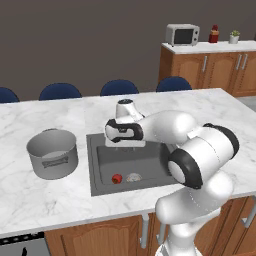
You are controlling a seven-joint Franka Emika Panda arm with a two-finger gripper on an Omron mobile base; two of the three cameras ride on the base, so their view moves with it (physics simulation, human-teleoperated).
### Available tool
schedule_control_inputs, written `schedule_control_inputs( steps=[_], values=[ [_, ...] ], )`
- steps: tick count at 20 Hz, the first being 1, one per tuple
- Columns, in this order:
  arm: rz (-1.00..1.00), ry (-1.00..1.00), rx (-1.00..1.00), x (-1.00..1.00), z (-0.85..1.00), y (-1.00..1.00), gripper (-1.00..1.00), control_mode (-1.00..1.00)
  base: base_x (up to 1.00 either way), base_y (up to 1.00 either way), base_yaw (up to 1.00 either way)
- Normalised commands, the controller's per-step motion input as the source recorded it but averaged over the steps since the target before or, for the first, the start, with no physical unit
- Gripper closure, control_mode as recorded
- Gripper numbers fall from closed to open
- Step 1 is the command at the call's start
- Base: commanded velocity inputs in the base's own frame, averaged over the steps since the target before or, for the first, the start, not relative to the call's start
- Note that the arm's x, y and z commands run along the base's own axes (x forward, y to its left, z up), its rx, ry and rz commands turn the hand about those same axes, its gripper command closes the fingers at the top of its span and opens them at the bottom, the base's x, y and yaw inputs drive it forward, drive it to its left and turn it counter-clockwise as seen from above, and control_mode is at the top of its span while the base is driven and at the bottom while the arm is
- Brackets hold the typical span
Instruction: Dump the bell pepper from the pot into the sink. Then turn on the water and wash the bell pepper. Then turn off the water and put the bell pepper back in the pot.
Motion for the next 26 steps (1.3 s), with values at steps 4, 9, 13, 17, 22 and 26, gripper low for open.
schedule_control_inputs(
  steps=[4,9,13,17,22,26],
  values=[
    [0.0,0.0,0.0,0.12,-0.27,0.01,-1.0,-1.0,0.0,0.0,0.0],
    [0.0,0.0,0.0,0.12,-0.28,0.0,-1.0,-1.0,0.0,0.0,0.0],
    [0.0,0.0,0.0,0.09,-0.19,0.0,-1.0,-1.0,0.0,0.0,0.0],
    [0.0,0.0,0.0,0.08,-0.16,0.0,-1.0,-1.0,0.0,0.0,0.0],
    [0.0,0.0,0.0,0.08,-0.19,0.01,-1.0,-1.0,0.0,0.0,0.0],
    [0.0,0.0,0.0,0.08,-0.19,0.03,-1.0,-1.0,0.0,0.0,0.0]
  ],
)
